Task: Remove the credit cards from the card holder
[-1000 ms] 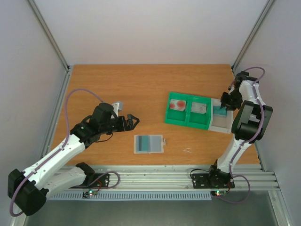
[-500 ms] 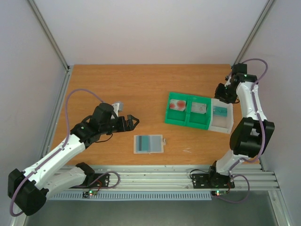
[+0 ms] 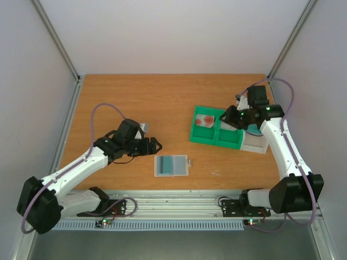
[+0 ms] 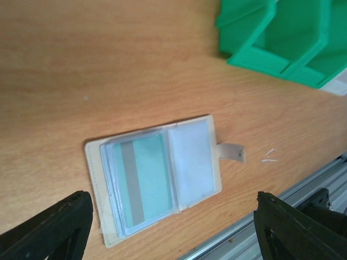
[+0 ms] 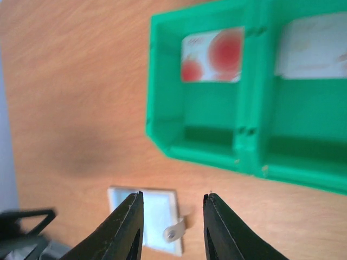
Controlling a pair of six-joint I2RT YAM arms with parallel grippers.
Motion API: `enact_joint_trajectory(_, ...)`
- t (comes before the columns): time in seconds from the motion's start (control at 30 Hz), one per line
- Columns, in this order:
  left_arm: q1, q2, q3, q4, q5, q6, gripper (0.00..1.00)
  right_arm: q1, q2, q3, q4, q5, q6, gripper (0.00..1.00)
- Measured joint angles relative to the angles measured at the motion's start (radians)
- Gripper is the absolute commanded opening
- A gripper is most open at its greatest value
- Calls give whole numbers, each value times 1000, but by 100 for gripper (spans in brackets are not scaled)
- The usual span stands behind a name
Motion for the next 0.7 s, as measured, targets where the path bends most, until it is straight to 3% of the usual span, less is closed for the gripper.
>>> enact_joint_trajectory(0.3,0,178,-89,99,130,-32,87,290,-69,-182,120,-70,153,33)
enact_joint_trajectory(0.53,0,207,-196,268,196,-126,89,510,-45,-246,198,-33,235,31)
enact_joint_trajectory(0.7,0,180,-214,288,179,-154,90,607,23,-288,268,-3,284,29)
